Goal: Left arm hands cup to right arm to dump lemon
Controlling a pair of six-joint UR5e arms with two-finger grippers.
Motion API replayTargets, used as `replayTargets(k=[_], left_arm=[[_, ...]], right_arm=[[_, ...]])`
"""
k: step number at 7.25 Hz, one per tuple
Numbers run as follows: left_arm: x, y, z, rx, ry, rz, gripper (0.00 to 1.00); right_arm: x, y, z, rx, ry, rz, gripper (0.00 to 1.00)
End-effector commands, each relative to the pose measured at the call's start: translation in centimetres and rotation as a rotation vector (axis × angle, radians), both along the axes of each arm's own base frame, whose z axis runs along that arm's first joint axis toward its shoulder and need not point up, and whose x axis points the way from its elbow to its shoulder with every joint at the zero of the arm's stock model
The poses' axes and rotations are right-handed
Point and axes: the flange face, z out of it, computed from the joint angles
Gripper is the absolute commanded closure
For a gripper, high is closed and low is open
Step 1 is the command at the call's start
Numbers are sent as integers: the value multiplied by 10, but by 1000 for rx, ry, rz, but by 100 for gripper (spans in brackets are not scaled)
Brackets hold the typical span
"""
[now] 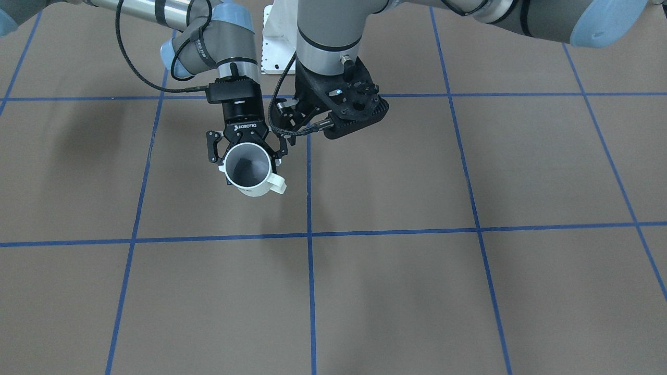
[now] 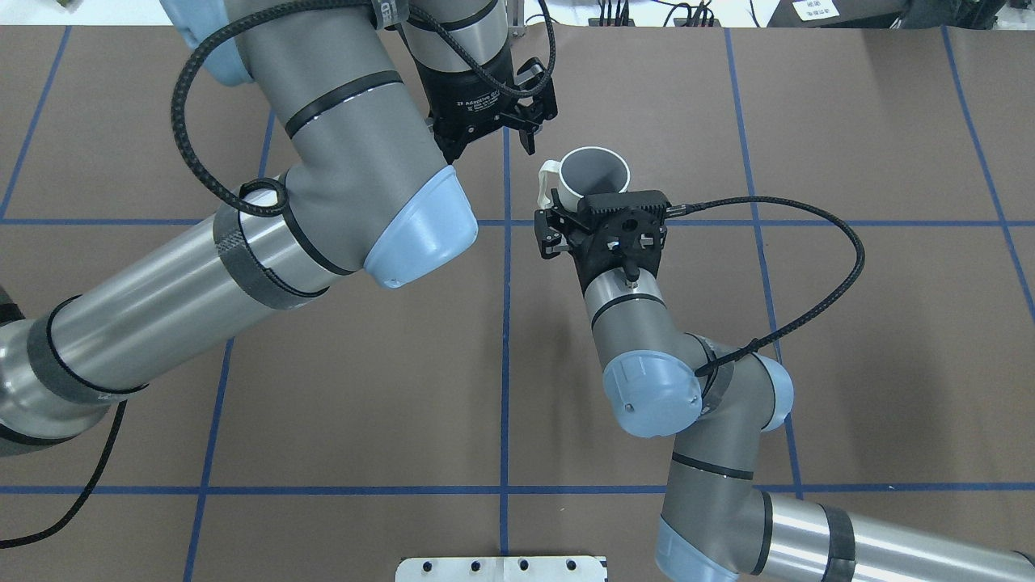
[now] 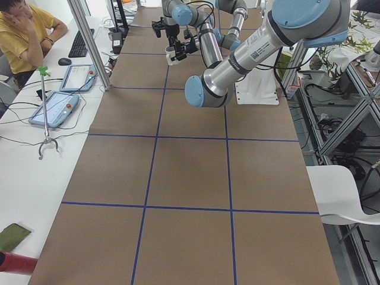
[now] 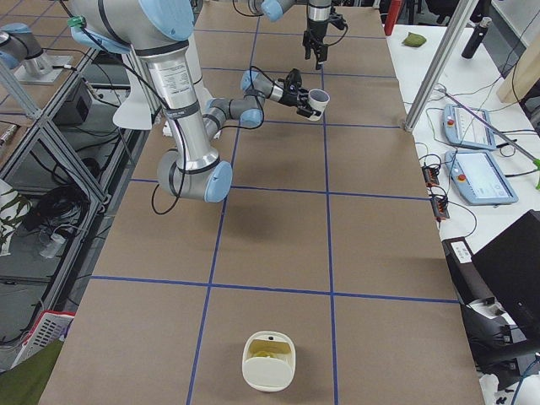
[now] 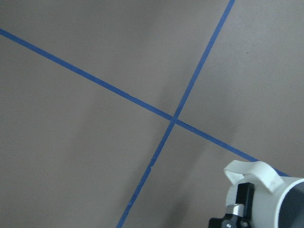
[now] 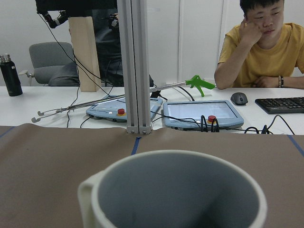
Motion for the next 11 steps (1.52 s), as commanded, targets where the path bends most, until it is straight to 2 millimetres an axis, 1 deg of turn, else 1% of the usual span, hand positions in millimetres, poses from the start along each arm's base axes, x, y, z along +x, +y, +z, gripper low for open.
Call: replayTargets(k=[1,2,3,4,5,6,10,11], left_arm=[[11,-1,0,-26,1,25,3],[21,-5,3,-37,-14,31,3],[26,-2,4,-42,-18,38,6],[29,1,4,-42,-17,45,9],[29,2,0,-40,-12,47,13],[29,2,-1,-38,-12,46,14],[32,4,-1,-38,-12,50,24],[33,5,-1,-41,-13,51,27]], right_arm=[[-16,21,-14,28,12,-12,100],[-16,23,-17,45,39,-16,100],[-15,23,-19,46,37,-16,100],[-18,22,-36,54,17,-14,100],[-21,25,-39,57,14,-15,100],[-21,29,-41,63,10,-8,100],[-18,30,-46,69,2,0,100],[-18,29,-53,71,-8,2,100]])
